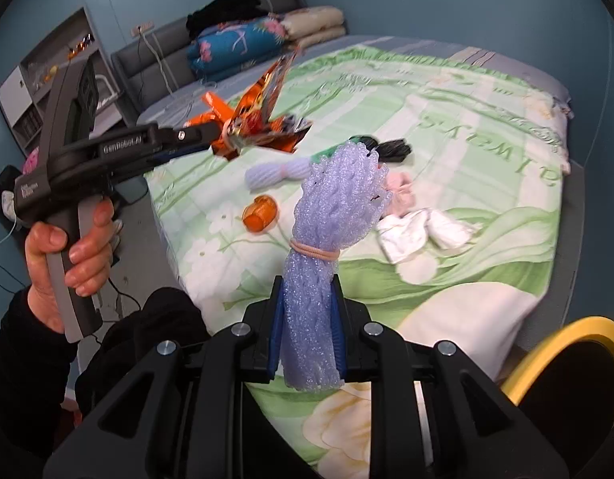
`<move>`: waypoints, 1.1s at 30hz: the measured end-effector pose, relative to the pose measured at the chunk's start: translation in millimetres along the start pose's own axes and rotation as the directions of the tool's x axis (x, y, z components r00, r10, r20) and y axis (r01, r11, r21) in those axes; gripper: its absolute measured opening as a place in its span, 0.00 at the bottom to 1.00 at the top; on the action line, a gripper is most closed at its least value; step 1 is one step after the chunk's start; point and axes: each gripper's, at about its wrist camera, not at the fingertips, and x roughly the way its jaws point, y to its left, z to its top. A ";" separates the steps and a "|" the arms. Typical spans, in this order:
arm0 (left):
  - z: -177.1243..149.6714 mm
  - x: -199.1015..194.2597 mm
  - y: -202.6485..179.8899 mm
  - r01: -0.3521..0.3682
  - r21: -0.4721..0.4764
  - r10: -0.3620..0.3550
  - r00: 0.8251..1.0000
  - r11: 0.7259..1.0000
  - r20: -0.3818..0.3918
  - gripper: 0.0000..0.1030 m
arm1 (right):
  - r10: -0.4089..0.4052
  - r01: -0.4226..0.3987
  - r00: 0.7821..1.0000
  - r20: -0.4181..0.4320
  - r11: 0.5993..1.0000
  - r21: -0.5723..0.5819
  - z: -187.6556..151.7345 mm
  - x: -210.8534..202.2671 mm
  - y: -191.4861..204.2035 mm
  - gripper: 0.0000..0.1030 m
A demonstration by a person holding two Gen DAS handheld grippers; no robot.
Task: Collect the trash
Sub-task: 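Carry snack bag and foam net to the yellow bin and release both inside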
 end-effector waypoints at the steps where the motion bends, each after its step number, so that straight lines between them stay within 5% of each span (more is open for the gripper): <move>1: -0.4 -1.2 -4.3 0.005 0.004 -0.005 1.000 1.000 0.004 0.21 | -0.003 0.003 1.000 0.010 1.000 0.006 -0.8 -3.9 -1.5 0.19; 16: -8.3 -17.4 -65.6 0.050 0.053 -0.052 0.998 0.997 0.038 0.21 | -0.082 0.065 0.981 0.178 0.993 0.100 -5.1 -87.9 -43.1 0.19; 33: -19.5 5.8 -133.1 0.133 0.125 -0.130 0.991 0.983 -0.028 0.21 | -0.209 0.157 0.947 0.244 0.963 0.218 -19.8 -147.7 -78.9 0.19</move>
